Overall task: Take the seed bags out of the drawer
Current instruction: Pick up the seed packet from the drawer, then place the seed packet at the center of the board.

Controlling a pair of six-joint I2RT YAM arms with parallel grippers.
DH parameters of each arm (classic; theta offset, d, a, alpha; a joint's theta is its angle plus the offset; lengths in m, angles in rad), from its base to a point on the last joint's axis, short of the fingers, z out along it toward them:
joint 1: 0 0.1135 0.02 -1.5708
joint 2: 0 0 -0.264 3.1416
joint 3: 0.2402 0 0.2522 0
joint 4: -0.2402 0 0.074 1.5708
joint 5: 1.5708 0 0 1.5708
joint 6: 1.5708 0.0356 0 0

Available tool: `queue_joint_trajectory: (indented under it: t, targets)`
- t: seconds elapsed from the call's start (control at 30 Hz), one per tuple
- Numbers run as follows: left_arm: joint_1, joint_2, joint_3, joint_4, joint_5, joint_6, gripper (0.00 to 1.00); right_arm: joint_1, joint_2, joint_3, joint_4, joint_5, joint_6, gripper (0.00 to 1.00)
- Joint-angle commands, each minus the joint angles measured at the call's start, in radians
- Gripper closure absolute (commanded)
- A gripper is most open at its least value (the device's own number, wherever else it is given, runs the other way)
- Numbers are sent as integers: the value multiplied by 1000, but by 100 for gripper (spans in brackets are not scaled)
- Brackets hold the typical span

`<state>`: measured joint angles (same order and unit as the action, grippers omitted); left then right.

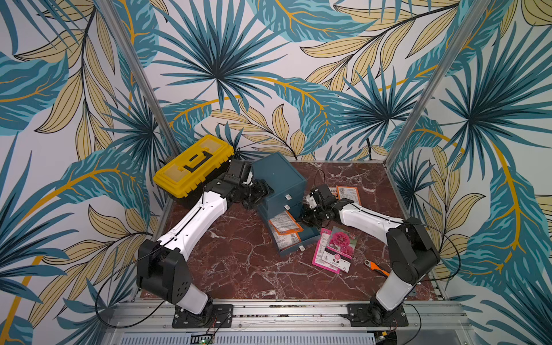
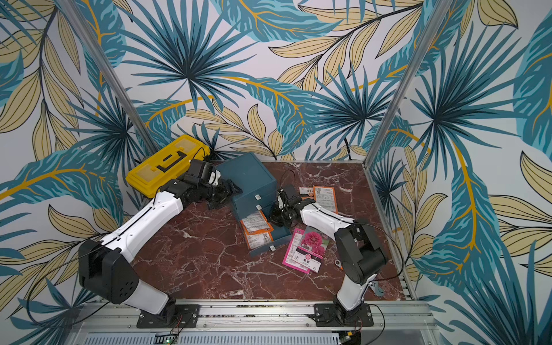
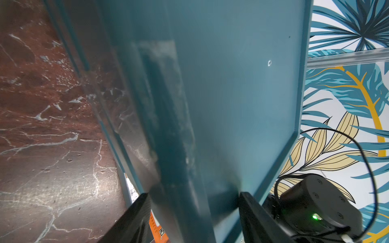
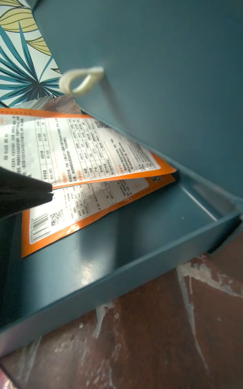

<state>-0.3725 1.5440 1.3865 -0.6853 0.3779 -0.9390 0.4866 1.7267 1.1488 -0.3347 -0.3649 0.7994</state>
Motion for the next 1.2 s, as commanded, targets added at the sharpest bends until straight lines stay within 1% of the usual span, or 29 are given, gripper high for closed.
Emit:
queue_joint_trajectory:
  t: [0.0, 0.1, 0.3, 0.57, 0.67, 0.83, 0.97, 1.17]
  targets:
    - [-3, -7, 23, 10, -6, -4, 30, -4, -38, 34, -101, -25, -47, 100]
    - [-3, -5, 25, 10, -6, -3, 30, -12, -64, 24, -147, -25, -72, 100]
    - [-3, -5, 23, 11, -7, -4, 30, -31, -155, -60, -171, -31, -95, 100]
    - [-3, 0, 30, 13, -10, -4, 30, -80, -336, -147, -212, -24, -93, 100]
    - [-3, -2, 31, 12, -10, -4, 30, -133, -409, -185, -247, -22, -106, 100]
    - [-3, -9, 25, 10, -11, -3, 30, -261, -527, -224, -329, -23, -167, 100]
    - [-3, -9, 25, 8, -10, -1, 30, -329, -603, -229, -403, 14, -211, 100]
    - [-4, -7, 25, 13, -4, 1, 30, -420, -718, -270, -459, 77, -214, 100]
